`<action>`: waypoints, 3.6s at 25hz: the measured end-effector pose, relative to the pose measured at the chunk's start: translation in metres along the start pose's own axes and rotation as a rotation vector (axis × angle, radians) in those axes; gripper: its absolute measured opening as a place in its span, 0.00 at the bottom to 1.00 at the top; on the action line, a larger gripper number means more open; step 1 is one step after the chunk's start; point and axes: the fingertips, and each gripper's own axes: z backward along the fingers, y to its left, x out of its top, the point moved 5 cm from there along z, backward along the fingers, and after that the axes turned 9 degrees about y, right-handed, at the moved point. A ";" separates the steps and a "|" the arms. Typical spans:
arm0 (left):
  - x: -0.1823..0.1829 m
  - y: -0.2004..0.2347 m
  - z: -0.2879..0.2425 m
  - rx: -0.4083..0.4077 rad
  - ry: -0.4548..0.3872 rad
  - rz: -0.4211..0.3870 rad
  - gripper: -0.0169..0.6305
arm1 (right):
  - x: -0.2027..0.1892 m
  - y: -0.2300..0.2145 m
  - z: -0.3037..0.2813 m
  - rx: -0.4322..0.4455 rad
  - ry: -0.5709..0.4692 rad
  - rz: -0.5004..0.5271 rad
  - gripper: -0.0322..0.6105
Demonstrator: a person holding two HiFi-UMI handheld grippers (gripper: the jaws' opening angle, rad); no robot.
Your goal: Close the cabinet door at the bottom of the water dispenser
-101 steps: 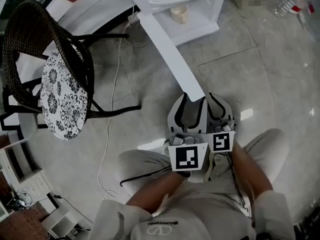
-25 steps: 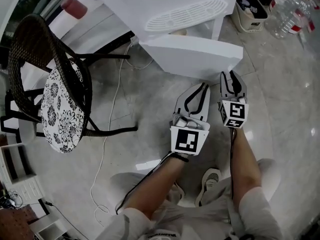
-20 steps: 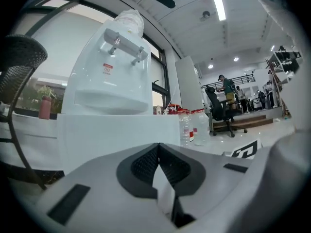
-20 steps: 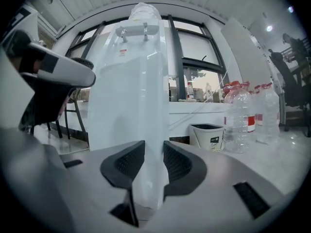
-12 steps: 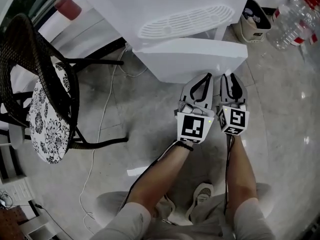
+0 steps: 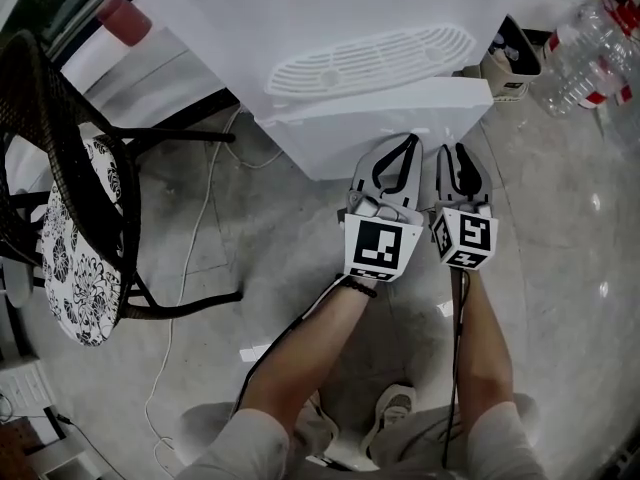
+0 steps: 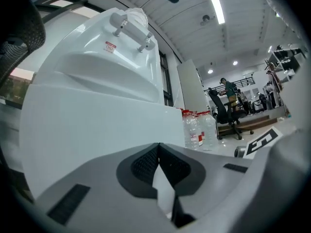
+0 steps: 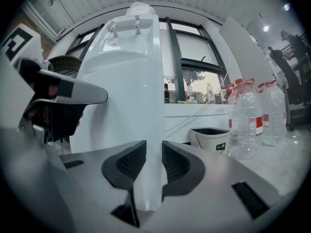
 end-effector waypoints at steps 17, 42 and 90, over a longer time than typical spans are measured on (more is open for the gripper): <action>0.000 0.030 -0.011 0.019 0.015 -0.008 0.04 | 0.041 0.031 -0.033 0.039 -0.081 0.018 0.13; 0.197 0.049 0.136 0.172 0.005 0.156 0.04 | 0.209 0.024 0.172 -0.078 -0.063 -0.179 0.08; 0.771 0.071 0.452 0.230 -0.074 0.019 0.04 | 0.748 0.073 0.589 0.025 -0.148 -0.040 0.07</action>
